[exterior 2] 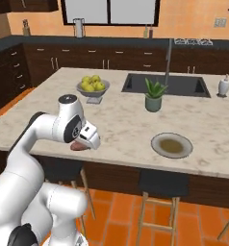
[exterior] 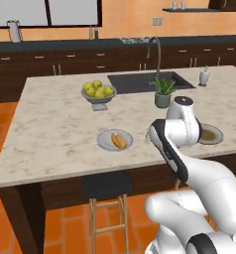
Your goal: Place one bun and one sausage from the bowl on each plate.
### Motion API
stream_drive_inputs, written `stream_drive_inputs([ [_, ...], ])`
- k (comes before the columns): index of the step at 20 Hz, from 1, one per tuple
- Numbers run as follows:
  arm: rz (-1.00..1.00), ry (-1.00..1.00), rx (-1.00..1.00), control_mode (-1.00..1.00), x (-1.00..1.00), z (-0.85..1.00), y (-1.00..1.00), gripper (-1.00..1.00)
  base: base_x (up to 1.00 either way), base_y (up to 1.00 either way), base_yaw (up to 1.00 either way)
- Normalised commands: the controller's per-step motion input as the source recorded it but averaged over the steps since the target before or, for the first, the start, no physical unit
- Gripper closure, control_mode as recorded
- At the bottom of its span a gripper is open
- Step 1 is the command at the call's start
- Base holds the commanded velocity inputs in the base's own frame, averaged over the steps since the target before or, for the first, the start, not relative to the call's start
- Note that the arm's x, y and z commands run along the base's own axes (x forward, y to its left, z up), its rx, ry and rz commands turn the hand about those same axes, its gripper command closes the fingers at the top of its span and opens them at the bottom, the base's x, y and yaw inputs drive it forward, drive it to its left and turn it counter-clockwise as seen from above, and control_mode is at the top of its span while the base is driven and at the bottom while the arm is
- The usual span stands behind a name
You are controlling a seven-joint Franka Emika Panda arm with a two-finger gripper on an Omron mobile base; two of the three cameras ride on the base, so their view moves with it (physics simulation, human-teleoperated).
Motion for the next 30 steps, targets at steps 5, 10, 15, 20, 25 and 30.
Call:
stream_drive_inputs([
  [5,0.00,0.00,0.00,1.00,0.00,0.00,0.00,1.00,0.38,0.57,-0.01],
  [10,0.00,0.00,0.00,1.00,0.00,0.00,0.00,1.00,0.22,0.26,0.00],
  [15,0.00,0.00,0.00,1.00,0.00,0.00,0.00,1.00,0.32,0.00,0.00],
  [20,0.00,0.00,0.00,1.00,0.00,0.00,0.00,1.00,0.25,0.10,0.00],
  [25,0.05,-0.03,-0.01,-1.00,0.18,-0.04,0.37,1.00,0.00,0.00,0.00],
  [30,0.18,-0.17,0.00,-1.00,0.15,0.00,0.49,1.00,0.00,0.00,0.00],
])
